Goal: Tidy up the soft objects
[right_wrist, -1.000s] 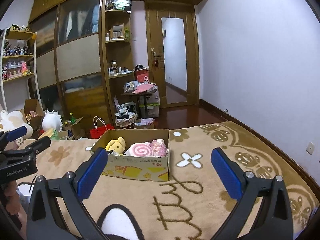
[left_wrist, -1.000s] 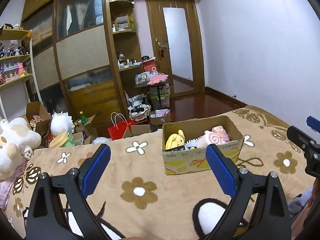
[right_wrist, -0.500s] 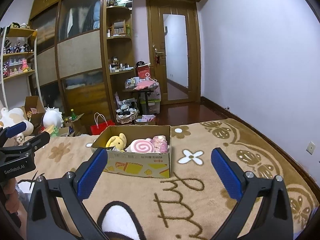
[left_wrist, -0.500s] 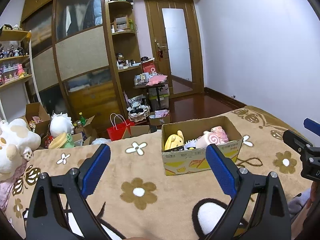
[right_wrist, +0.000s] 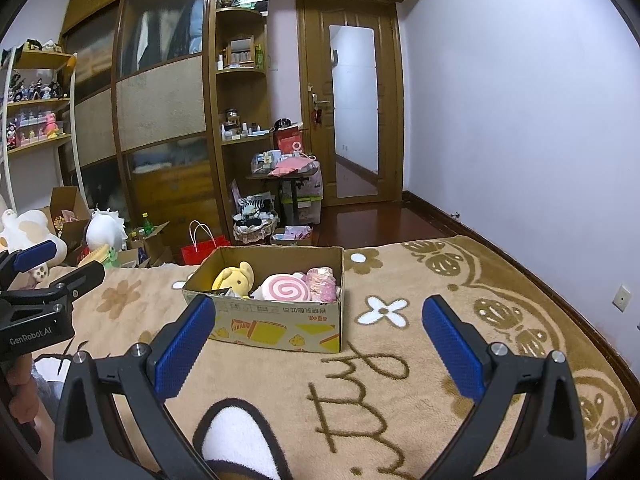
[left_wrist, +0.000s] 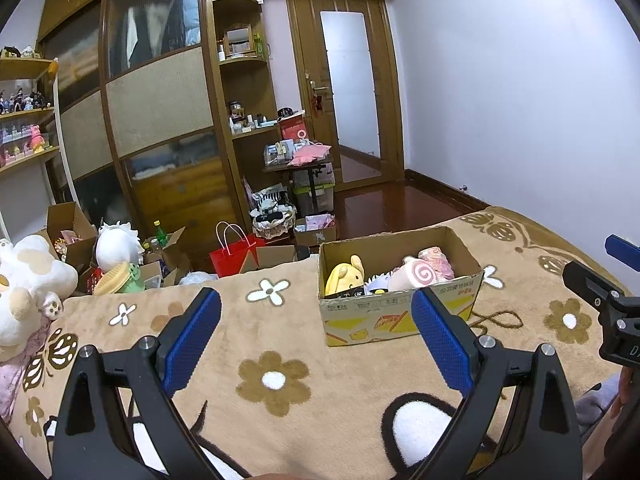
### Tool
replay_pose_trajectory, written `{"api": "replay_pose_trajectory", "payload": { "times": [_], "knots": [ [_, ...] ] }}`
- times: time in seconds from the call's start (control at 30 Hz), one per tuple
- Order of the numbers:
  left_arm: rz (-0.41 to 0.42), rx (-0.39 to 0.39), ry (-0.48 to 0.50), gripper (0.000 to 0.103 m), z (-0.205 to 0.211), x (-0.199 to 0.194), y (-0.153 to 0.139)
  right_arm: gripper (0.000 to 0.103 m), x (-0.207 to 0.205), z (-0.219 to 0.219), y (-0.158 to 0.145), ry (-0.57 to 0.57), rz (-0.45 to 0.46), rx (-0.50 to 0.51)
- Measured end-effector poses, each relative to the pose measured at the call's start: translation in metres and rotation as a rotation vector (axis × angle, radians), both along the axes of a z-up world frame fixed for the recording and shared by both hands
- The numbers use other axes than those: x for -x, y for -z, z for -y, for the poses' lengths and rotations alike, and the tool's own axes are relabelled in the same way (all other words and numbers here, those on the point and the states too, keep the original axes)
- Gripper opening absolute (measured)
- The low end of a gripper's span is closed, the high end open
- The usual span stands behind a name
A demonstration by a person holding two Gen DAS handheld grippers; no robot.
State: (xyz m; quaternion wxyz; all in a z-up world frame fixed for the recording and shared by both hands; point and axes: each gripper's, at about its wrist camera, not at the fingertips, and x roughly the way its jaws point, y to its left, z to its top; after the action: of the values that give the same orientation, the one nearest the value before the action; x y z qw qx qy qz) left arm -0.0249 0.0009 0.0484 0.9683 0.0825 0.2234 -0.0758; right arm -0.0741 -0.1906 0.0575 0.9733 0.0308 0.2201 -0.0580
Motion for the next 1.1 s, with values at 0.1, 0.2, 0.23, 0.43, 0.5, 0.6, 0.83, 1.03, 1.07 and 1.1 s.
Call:
{"api": "replay_pose_trajectory", "payload": {
  "times": [0.1,0.2,0.23,0.43,0.5,0.6,0.83,1.03,1.07,1.1],
  "knots": [
    [0.0,-0.001,0.0,0.095,0.0006,-0.0003,0.0001,0.103,0.0,-0.0001,0.0001,0.001,-0.001,0.001],
    [-0.002,-0.003,0.0,0.095,0.0009,-0.001,0.0006,0.103,0.0002,0.0004,0.0008,0.0,-0.004,-0.002],
    [-0.001,-0.001,0.0,0.095,0.0007,-0.0009,0.0003,0.103,0.0004,0.0001,0.0008,0.001,-0.004,-0.001],
    [-0.007,0.0,0.002,0.095,0.0013,-0.0011,0.0017,0.103,-0.0002,0.0005,0.0003,0.0,-0.003,-0.001],
    [-0.008,-0.001,0.005,0.095,0.0015,-0.0007,0.0027,0.103,-0.0002,0.0004,0.0002,0.0,-0.005,0.0],
    [-0.009,-0.001,0.008,0.095,0.0017,-0.0008,0.0034,0.103,0.0003,0.0005,0.0017,-0.001,-0.006,0.001],
    [-0.018,-0.009,0.018,0.095,0.0017,-0.0014,0.0049,0.103,0.0004,0.0009,0.003,0.0,-0.009,-0.002],
    [-0.019,-0.007,0.021,0.095,0.0021,-0.0017,0.0048,0.103,0.0002,0.0006,0.0023,0.0,-0.007,0.0],
    [-0.02,-0.007,0.021,0.095,0.0021,-0.0013,0.0045,0.103,-0.0001,0.0005,0.0021,0.0,-0.008,-0.001],
    [-0.02,-0.007,0.022,0.095,0.0021,-0.0013,0.0046,0.103,0.0001,0.0004,0.0021,0.0,-0.008,-0.001]
  ]
}}
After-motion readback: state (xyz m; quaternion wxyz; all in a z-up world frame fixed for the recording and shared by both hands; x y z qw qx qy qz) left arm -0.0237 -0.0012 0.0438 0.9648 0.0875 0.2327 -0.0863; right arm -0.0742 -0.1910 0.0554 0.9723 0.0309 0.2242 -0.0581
